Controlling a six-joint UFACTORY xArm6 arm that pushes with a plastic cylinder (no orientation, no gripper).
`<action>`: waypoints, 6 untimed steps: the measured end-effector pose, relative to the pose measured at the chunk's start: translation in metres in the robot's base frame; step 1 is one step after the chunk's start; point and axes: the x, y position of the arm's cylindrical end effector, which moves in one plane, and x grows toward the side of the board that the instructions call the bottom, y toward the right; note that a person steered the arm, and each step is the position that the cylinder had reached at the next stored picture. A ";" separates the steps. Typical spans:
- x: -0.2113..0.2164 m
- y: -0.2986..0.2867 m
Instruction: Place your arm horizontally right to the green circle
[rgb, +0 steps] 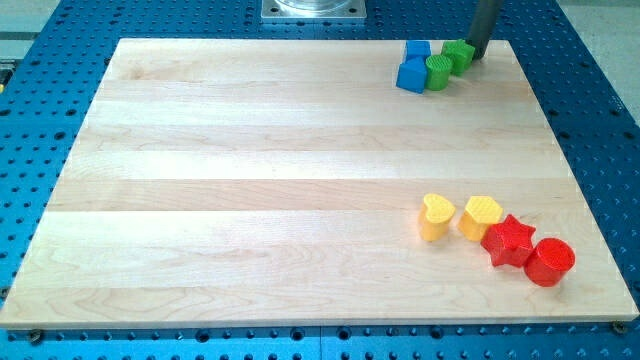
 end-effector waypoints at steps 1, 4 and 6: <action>0.000 0.001; 0.043 0.049; 0.055 0.059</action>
